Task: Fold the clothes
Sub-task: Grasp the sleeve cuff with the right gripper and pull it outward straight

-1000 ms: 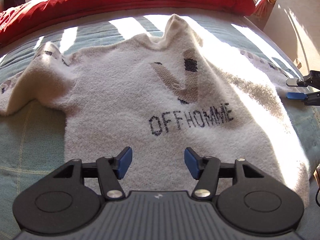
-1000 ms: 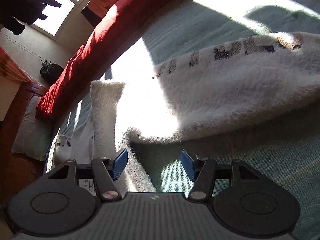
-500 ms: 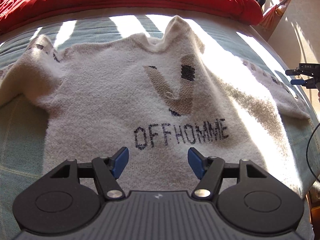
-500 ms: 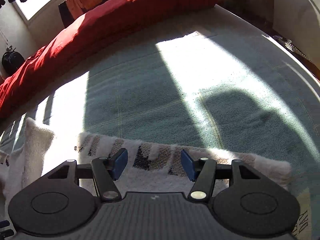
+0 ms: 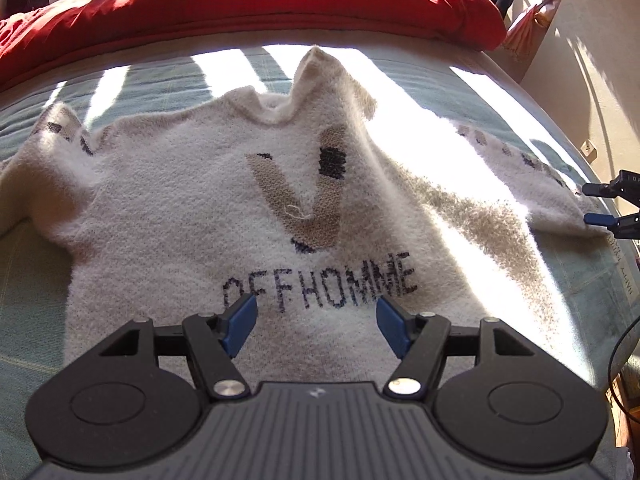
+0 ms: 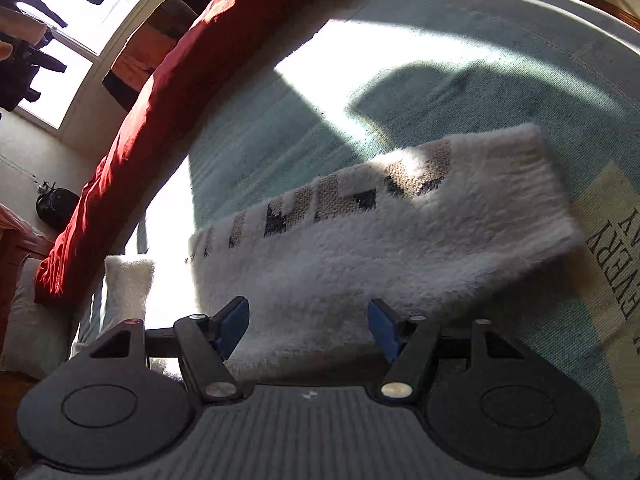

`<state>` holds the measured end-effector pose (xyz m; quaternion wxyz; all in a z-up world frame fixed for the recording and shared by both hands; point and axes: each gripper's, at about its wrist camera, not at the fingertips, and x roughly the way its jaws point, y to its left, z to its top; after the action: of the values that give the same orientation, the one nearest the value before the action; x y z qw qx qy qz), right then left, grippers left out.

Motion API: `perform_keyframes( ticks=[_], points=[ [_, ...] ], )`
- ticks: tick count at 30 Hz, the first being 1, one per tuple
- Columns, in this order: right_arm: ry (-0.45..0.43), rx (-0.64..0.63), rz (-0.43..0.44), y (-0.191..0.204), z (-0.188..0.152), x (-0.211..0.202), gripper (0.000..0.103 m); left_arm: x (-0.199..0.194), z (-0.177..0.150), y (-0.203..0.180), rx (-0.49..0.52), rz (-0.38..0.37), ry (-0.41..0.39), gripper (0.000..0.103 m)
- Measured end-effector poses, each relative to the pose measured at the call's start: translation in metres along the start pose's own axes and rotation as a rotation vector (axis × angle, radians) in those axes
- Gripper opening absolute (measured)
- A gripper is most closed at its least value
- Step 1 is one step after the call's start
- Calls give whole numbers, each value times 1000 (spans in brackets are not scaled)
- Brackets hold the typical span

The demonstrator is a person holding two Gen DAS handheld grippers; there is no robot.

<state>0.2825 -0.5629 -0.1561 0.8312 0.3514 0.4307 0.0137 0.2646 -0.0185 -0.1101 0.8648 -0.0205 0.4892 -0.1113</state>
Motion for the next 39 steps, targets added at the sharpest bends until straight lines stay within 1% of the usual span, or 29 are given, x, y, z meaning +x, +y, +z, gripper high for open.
perform_keyframes(
  ticks=[1,3,7,10,12,14,16,19,20,24,25,26,27,28,29,30,33,39],
  points=[
    [-23,-2,-18,-4,6,-5,70,-1,0,-1,4,3,-2,69],
    [-76,48,-65,-26,18,-17,70,-3,-1,-2,11,9,-6,71],
    [-94,172,-45,-59,16,-32,70,-8,-2,-5,27,20,-14,71],
    [-25,173,32,-54,2,-28,71,-10,-3,-8,38,24,-20,71],
    [18,182,49,-48,-10,-17,78,-9,-3,-11,44,18,-19,71],
    [60,212,73,-46,-23,1,78,-8,-4,-13,49,10,-17,71],
    [61,237,113,-41,-33,18,78,-6,-5,-15,52,10,-13,71],
    [-2,260,182,-26,-38,37,82,-6,-5,-16,54,10,-10,71],
    [-27,263,199,-20,-38,43,85,-6,-5,-16,53,8,-10,71],
    [-125,273,267,4,-37,69,86,-7,-5,-16,49,7,-13,71],
    [-150,264,284,10,-37,74,84,-7,-5,-15,48,6,-14,71],
    [-167,233,290,18,-36,79,70,-8,-5,-15,48,7,-14,71],
    [-163,212,271,25,-36,83,49,-8,-5,-14,48,9,-14,71],
    [-161,187,246,30,-34,86,39,-8,-5,-14,48,12,-13,71],
    [-161,152,207,35,-31,87,22,-8,-5,-13,48,15,-13,71],
    [-165,125,176,38,-27,87,11,-9,-5,-12,48,18,-16,71],
    [-202,85,153,41,-11,77,9,-12,-5,-11,43,24,-21,71],
    [-268,6,101,47,29,51,8,-12,-6,-12,52,19,-19,71]
  ],
)
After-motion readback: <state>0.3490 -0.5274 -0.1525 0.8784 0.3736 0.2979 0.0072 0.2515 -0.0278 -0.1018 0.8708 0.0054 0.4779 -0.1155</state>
